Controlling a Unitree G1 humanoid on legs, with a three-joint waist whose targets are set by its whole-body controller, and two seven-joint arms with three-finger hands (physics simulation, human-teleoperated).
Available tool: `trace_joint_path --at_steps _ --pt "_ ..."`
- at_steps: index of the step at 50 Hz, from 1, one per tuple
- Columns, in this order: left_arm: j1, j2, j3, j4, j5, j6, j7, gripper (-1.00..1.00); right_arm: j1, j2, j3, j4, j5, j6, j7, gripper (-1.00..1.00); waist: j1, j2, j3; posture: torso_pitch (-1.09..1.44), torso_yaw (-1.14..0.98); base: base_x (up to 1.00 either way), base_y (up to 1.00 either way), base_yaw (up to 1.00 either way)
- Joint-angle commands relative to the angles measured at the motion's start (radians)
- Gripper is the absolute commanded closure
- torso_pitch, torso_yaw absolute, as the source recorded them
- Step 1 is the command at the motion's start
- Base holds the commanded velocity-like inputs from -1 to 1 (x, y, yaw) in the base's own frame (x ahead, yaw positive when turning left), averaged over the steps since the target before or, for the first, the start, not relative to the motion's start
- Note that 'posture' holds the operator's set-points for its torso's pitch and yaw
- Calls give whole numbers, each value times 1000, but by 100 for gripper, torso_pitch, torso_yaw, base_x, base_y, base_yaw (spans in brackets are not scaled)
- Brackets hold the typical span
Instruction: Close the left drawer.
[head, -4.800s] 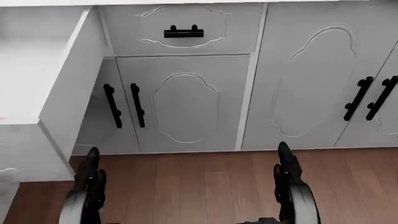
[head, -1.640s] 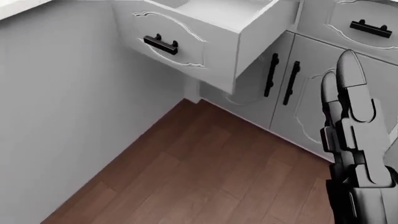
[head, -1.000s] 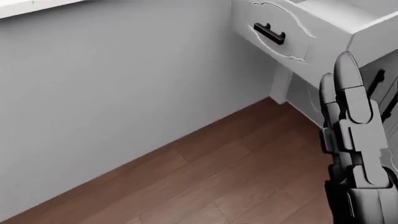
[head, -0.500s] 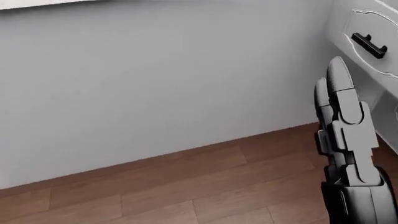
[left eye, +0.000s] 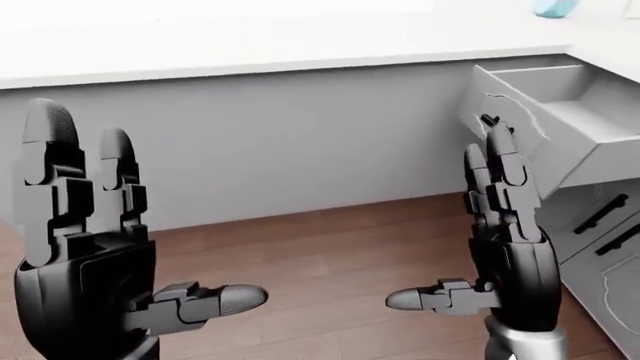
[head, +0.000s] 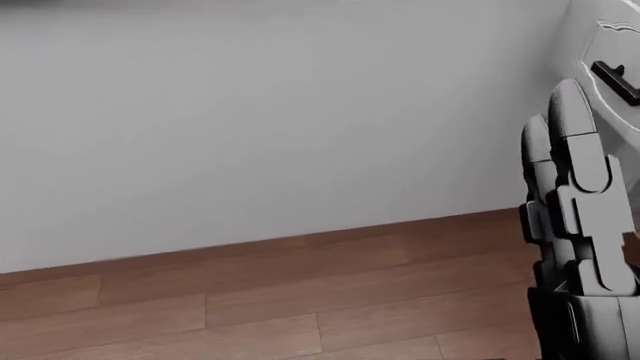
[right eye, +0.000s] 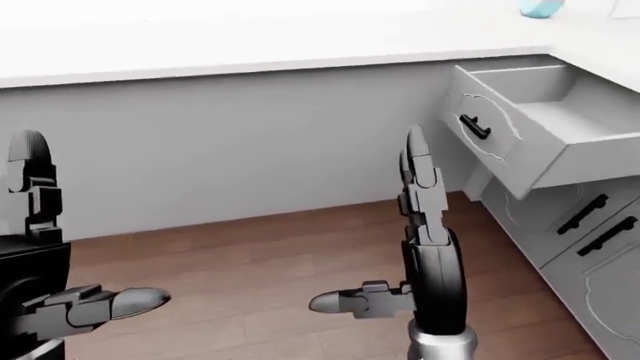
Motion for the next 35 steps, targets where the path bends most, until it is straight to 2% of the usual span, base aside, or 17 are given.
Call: trace_joint_path --at_steps 1,3,5,6,8,15,17,19,20,23,26,28,29,30,31,33,35 --pt "-5 2 -2 -29 0 -25 -2 -100 -6 -3 -6 -27 3 -21 -8 -100 0 4 0 0 0 0 -35 0" --pt "-5 3 -4 -29 0 -25 -2 -100 -5 -3 -5 -27 3 -23 -7 -100 3 -26 2 0 0 0 -35 0" --pt "-5 4 -2 -29 -1 -25 -1 -100 -4 -3 -5 -24 2 -25 -7 -100 -2 -96 -19 0 0 0 -36 0" --pt "-5 4 -2 -29 -2 -26 -1 -100 -4 -3 -5 -23 3 -26 -8 -100 -6 -90 -21 0 0 0 -35 0" --pt "-6 4 0 -29 -2 -24 -1 -100 -3 -3 -5 -24 2 -26 -8 -100 -10 -64 6 0 0 0 -35 0" --pt "-6 1 2 -29 -2 -24 -4 -100 -5 -3 -6 -20 2 -24 -8 -100 -2 15 20 0 0 0 -36 0" --pt "-8 1 3 -29 -3 -22 -4 -100 -7 -3 -7 -21 2 -21 -8 -100 -1 59 10 0 0 0 -35 0" --pt "-7 -1 2 -29 0 -22 -6 -100 -8 -3 -6 -18 1 -19 -7 -100 11 38 15 0 0 0 -36 0" --pt "-7 -1 2 -29 0 -24 -7 -100 -8 -3 -4 -20 0 -19 -7 -100 4 48 17 0 0 0 -35 0" --pt "-9 1 3 -29 -3 -20 -4 -100 -8 -3 -3 -19 -1 -20 -8 -100 3 40 -3 0 0 0 -35 0" --pt "-10 6 5 -29 -7 -20 2 -100 -9 -3 -4 -20 2 -17 -8 -100 5 10 5 0 0 0 -35 0" --pt "-9 7 5 -29 -7 -21 2 -100 -9 -3 -4 -21 2 -15 -9 -100 4 -22 7 0 0 -5 -36 0" --pt "-10 6 6 -29 -7 -17 2 -100 -8 -3 -3 -21 1 -15 -9 -100 1 -47 -9 0 0 -9 -35 0" --pt "-10 7 6 -29 -7 -19 2 -100 -9 -3 -3 -21 1 -15 -9 -100 -4 -95 -26 0 0 -9 -35 0" --pt "-11 6 6 -29 -8 -16 1 -100 -9 -3 -3 -20 0 -15 -10 -100 -10 -71 -23 0 0 -9 -35 0" --pt "-9 6 4 -29 -6 -19 1 -100 -8 -4 -1 -20 2 -15 -8 -100 -17 -56 -7 0 0 -9 -36 0" --pt "-10 6 4 -29 -6 -17 2 -100 -9 -4 -1 -20 3 -11 -7 -100 -15 -35 -9 0 0 -9 -36 0"
